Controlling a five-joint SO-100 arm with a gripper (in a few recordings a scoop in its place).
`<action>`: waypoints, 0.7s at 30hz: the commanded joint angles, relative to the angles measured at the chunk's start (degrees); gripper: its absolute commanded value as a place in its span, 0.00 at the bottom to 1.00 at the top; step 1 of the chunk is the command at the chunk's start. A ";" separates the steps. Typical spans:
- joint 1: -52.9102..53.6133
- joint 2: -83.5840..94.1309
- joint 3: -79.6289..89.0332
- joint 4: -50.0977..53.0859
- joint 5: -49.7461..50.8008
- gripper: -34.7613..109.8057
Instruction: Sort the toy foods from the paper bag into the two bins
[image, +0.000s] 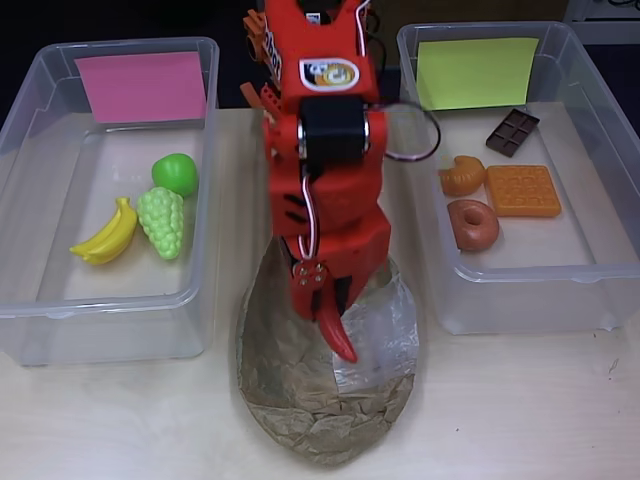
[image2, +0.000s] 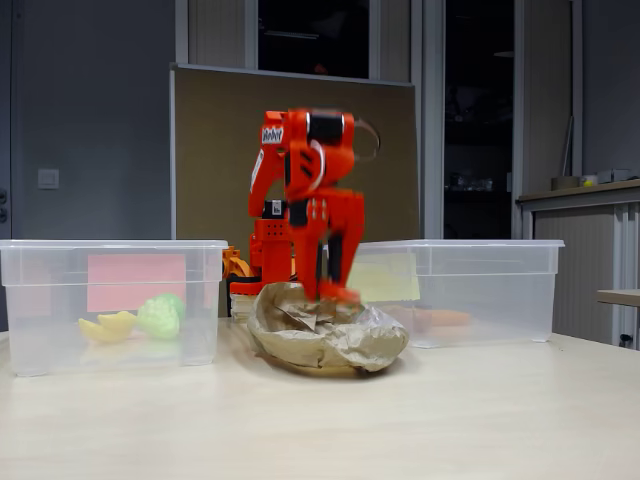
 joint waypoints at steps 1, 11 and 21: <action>-1.49 12.30 -0.26 6.50 -0.79 0.26; 7.56 39.20 16.35 12.74 -3.34 0.25; 32.61 53.61 28.12 11.60 -6.94 0.26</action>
